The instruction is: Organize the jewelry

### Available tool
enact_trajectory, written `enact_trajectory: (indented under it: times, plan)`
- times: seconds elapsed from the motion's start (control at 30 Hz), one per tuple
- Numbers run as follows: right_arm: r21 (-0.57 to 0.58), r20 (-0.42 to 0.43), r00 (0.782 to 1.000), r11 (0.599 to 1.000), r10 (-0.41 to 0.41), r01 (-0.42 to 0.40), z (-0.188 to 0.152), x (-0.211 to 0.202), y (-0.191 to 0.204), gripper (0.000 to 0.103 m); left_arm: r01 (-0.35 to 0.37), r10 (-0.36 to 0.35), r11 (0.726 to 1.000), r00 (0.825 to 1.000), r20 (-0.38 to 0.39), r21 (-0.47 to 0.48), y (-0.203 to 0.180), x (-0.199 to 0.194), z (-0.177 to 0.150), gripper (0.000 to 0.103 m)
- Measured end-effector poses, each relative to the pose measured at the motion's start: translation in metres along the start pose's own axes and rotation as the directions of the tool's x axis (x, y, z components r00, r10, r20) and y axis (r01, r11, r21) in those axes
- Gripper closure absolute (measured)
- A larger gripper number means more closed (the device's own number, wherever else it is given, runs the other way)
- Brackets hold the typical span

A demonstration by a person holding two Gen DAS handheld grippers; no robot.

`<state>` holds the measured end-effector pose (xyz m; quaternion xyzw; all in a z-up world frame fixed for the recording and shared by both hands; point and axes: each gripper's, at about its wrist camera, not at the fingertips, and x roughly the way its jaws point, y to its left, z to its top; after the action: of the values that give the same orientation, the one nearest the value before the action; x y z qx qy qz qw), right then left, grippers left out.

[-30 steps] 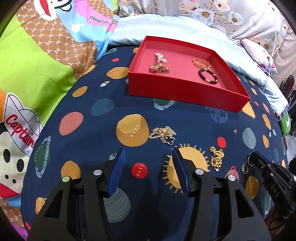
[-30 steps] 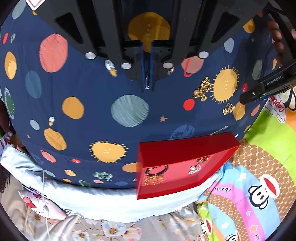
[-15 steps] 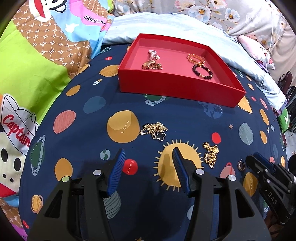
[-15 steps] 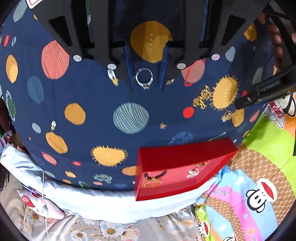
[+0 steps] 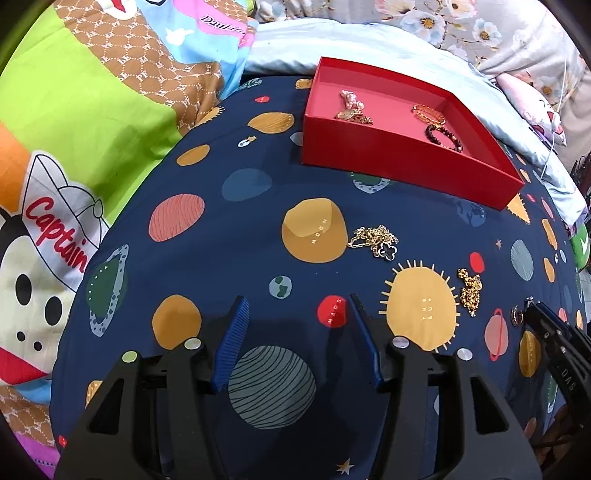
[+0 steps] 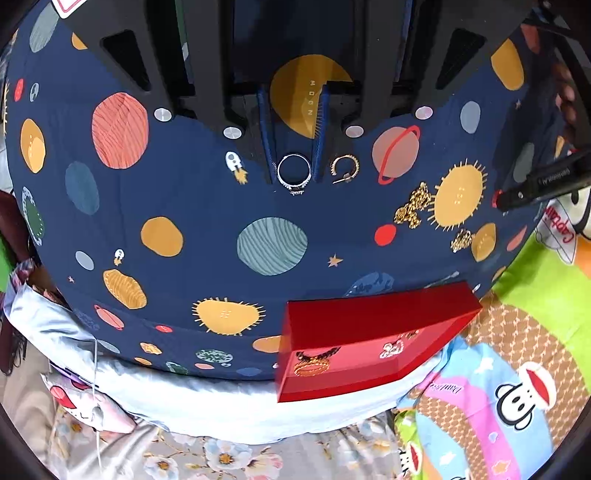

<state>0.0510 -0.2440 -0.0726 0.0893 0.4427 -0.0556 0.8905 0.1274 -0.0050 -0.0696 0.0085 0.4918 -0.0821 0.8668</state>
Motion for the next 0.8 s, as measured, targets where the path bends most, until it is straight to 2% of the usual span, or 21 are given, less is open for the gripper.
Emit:
enact_trajectory:
  times: [0.13, 0.43, 0.7, 0.8]
  plan:
    - [0.022, 0.016, 1.0, 1.0, 0.013, -0.013, 0.004, -0.007, -0.004, 0.084, 0.022, -0.022, 1.0, 1.0, 0.003, 0.003, 0.0, -0.005, 0.0, 0.043]
    - [0.023, 0.036, 0.999, 0.999, 0.038, -0.039, 0.004, -0.022, -0.001, 0.084, 0.028, -0.028, 0.999, 1.0, 0.007, 0.017, 0.002, -0.015, -0.006, 0.042]
    - [0.039, 0.032, 0.997, 0.997, 0.067, -0.068, 0.004, -0.022, 0.001, 0.084, 0.056, -0.058, 0.997, 0.997, 0.041, 0.045, -0.03, 0.004, 0.018, 0.044]
    - [0.038, 0.034, 0.997, 0.997, 0.072, -0.073, 0.006, -0.021, 0.003, 0.084, 0.063, -0.065, 0.997, 0.998, 0.027, 0.044, -0.036, 0.014, 0.024, 0.051]
